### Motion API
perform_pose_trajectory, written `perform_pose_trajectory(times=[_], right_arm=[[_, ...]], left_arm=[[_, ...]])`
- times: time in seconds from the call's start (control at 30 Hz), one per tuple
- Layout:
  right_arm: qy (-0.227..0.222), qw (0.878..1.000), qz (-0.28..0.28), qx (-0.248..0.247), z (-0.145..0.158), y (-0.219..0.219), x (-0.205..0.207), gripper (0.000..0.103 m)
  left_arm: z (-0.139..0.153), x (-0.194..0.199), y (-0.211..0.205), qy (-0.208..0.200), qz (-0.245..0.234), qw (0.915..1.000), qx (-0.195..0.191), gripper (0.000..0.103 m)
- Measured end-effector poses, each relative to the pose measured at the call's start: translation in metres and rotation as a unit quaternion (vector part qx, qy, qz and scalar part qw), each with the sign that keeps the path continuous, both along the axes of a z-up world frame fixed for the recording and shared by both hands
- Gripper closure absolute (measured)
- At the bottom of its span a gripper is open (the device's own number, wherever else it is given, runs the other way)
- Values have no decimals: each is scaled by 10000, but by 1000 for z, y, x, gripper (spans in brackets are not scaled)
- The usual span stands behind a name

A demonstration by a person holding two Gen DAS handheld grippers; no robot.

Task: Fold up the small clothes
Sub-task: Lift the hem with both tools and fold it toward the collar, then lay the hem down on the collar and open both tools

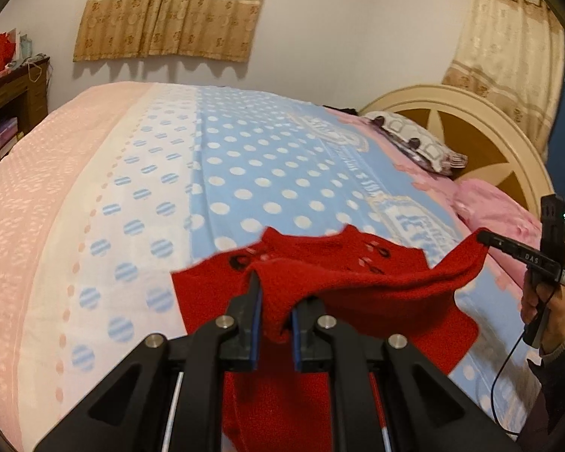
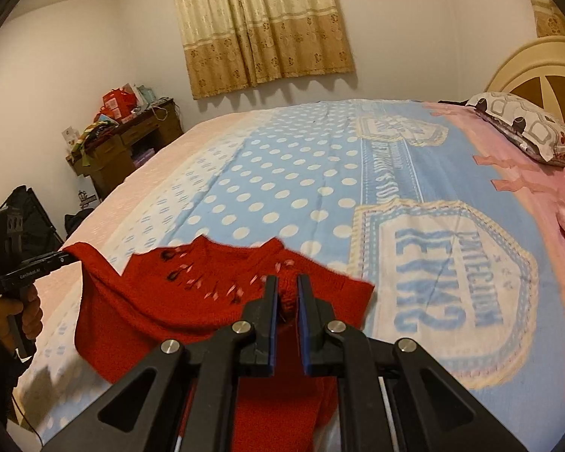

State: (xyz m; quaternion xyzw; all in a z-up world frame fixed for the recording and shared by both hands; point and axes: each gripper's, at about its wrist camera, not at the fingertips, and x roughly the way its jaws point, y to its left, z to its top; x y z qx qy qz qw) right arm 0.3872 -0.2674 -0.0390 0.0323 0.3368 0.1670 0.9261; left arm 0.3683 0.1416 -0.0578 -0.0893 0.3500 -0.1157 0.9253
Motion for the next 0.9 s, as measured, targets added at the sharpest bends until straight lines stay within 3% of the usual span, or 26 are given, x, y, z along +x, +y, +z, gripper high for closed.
perform_pose_trajectory(times=[0.23, 0.47, 0.6, 0.63, 0.67, 0.7, 0.77, 0.9], right_arm=[[466, 9987, -226, 8, -43, -3, 64, 94], [796, 9964, -295, 22, -80, -2, 107, 93], [970, 9948, -293, 71, -95, -3, 120, 92], [985, 9947, -287, 20, -97, -2, 120, 91], [968, 9949, -286, -44, -98, 0, 119, 81], [945, 9951, -282, -115, -98, 1, 118, 48], [887, 9959, -178, -24, -97, 2, 114, 6], [733, 9971, -216, 18, -89, 2, 105, 6]], left_arm=[[-53, 54, 10, 572, 188, 9982, -8, 90], [-80, 71, 12, 776, 263, 9966, 82, 89], [-79, 70, 12, 632, 373, 9970, 240, 80], [-77, 68, 13, 622, 431, 9966, 318, 67], [-76, 68, 13, 617, 457, 9964, 371, 52], [-74, 64, 13, 538, 449, 9967, 405, 47], [-73, 61, 13, 457, 462, 9967, 476, 43], [-78, 55, 13, 571, 588, 9953, 510, 43]])
